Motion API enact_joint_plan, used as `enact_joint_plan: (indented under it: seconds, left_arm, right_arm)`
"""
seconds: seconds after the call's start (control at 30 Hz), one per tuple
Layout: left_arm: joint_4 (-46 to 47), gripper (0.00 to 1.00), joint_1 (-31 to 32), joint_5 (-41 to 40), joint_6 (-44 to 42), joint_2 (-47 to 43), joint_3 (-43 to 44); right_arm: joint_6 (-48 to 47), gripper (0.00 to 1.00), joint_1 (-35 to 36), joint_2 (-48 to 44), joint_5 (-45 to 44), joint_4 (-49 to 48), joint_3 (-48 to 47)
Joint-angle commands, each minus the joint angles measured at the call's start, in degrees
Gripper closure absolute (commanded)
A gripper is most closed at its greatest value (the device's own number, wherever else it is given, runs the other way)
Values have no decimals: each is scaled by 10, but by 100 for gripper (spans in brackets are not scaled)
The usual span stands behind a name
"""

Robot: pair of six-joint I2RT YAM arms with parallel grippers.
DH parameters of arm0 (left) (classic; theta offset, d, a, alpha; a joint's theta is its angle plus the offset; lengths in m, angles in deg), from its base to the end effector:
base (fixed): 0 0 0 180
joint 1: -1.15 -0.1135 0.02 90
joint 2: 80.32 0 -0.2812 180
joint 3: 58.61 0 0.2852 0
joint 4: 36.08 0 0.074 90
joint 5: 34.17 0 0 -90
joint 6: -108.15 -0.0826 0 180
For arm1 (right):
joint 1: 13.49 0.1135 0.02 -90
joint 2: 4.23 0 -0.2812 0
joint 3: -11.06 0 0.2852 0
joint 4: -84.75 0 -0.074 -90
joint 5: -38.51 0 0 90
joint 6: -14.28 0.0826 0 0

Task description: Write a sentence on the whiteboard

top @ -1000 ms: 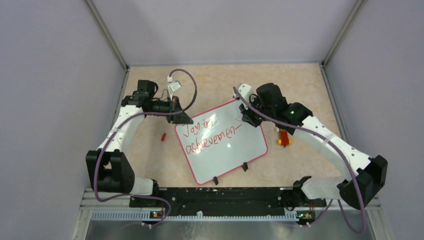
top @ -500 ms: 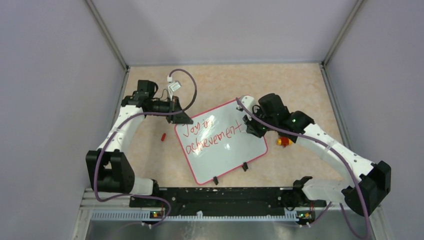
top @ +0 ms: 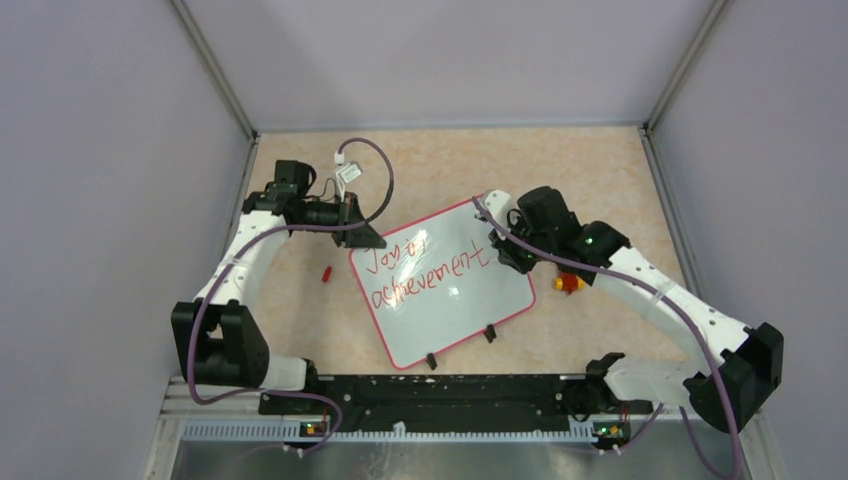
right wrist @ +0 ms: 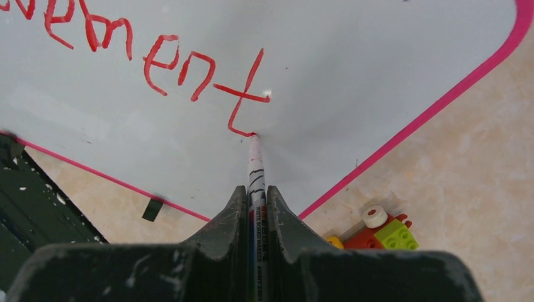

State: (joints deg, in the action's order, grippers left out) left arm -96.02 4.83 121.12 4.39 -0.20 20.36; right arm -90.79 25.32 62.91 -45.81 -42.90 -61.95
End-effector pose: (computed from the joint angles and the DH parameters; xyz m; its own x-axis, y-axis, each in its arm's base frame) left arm 0.3039 -0.0947 0.2898 -0.7379 0.1471 -0.6587 0.6595 0.3644 -0.6574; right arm 0.2302 0.1957 0.2885 -0.3697 -0.6293 -0.6836 -0.8004 0.5893 -0.1097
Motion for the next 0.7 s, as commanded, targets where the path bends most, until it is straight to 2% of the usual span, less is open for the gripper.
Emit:
enact_joint_plan:
  seconds: [0.0,0.4,0.67]
  left_arm:
    - [5,100,-1,-54,-24,-12,-12]
    - [10,100,-1,-51,-21,-12,-16]
    - [22,100,-1,-61,-9,-10,-23]
  right_arm:
    - [-11,100,-5,-4,-29,-18,-48]
    - [-7,100,17,-43,126,24,-54]
    - [-1,100,118,-36,176,-5,-19]
